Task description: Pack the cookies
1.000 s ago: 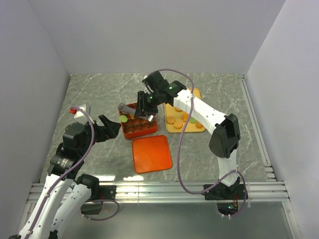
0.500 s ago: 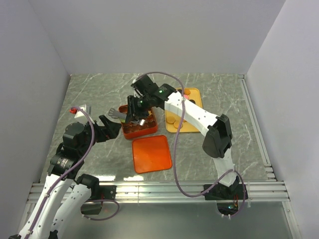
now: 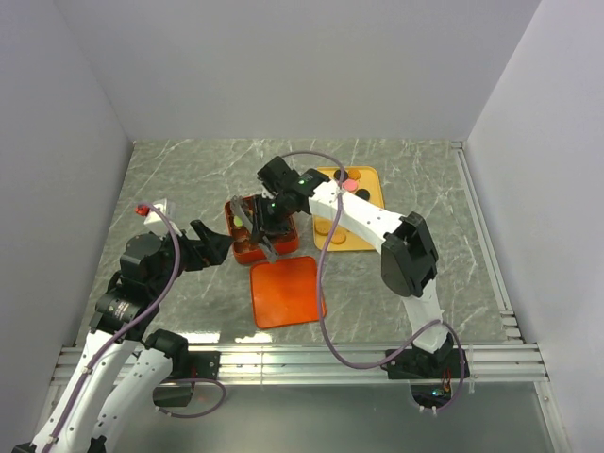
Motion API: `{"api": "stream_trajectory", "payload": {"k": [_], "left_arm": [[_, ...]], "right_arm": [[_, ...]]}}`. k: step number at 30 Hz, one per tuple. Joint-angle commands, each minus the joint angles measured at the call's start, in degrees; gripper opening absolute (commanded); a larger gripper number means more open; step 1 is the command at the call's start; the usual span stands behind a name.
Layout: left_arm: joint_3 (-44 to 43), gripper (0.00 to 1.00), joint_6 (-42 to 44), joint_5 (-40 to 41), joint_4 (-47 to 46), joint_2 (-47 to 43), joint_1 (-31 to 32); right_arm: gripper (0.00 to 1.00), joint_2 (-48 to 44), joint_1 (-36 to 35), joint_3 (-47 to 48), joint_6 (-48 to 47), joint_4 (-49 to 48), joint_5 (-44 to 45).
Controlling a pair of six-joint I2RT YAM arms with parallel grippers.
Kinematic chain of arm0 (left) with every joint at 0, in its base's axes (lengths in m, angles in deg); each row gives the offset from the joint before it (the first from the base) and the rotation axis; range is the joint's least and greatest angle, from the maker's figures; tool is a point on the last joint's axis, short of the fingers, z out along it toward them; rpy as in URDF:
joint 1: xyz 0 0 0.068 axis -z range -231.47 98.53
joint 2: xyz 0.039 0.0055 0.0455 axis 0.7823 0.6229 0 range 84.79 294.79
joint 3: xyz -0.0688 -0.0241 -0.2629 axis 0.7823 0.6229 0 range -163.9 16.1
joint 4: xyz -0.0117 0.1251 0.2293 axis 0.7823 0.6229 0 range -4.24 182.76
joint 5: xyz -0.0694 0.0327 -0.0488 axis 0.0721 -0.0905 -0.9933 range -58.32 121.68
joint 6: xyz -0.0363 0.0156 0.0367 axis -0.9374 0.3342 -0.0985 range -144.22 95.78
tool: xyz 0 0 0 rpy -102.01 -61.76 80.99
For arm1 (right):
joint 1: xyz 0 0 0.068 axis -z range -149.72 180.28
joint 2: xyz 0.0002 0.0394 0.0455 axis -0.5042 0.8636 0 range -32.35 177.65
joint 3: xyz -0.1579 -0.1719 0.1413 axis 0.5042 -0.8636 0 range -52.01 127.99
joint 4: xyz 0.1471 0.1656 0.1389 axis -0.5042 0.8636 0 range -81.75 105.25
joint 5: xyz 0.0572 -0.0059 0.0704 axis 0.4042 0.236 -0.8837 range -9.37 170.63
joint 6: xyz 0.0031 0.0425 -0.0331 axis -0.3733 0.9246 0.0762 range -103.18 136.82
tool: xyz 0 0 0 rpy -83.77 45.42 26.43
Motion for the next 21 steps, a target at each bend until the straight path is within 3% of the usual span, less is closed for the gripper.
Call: {"api": "stream_trajectory", "payload": {"k": [1, 10, 21], "left_arm": [[-1.5, 0.99, 0.0, 0.5, -0.6, -0.6, 0.4], [-1.5, 0.99, 0.0, 0.4, -0.6, -0.7, 0.6], [-1.5, 0.99, 0.1, 0.5, -0.6, -1.0, 0.8]], "right_arm": [[0.40, -6.6, 0.5, -2.5, 0.3, -1.8, 0.4], [0.40, -13.0, 0.5, -8.8, 2.2, -4.8, -0.4], [0.39, -12.7, 0.6, 2.7, 1.8, 0.0, 2.6]]}}
